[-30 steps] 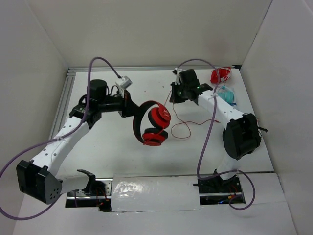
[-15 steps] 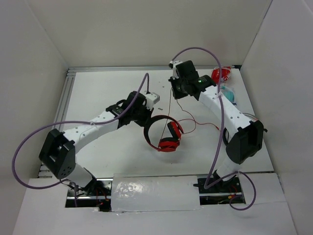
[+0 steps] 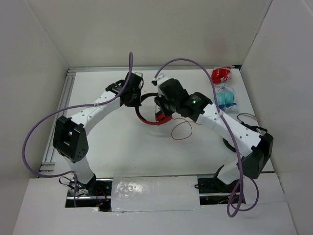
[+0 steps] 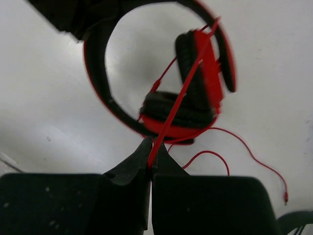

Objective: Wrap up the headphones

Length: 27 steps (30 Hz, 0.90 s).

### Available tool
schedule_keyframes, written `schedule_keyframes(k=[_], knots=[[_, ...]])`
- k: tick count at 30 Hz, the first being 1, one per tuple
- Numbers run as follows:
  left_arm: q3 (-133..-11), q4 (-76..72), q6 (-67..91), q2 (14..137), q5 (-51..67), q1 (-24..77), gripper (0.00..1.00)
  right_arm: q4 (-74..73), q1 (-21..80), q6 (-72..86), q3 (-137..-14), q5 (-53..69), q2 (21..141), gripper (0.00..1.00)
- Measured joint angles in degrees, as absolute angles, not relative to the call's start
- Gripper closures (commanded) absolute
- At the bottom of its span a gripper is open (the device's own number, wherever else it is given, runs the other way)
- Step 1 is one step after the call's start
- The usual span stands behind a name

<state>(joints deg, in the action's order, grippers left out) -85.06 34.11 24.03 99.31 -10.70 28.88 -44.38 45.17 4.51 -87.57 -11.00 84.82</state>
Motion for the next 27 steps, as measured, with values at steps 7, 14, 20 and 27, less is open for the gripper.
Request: schedule_keyframes(k=[7,14,20,27], knots=[[-94.76,46.04,31.16,104.71,-13.28,26.61,1.0,-41.85,51.31,5.91,-82.15,-8.38,84.6,0.99],[-88.64,44.25,32.42,102.1,-6.83,24.6,1.0,-35.16,52.56,6.98,-82.17,-3.01,88.99,0.98],[-82.72,39.81,34.26,95.2,-1.58,20.16,1.0,-29.36,54.61,8.34,-81.28,0.23,93.23,0.93],[-82.72,38.79,34.76,88.2,1.78,17.02,1.0,-20.05,58.78,7.25,-71.48,-5.5,92.33,0.86]])
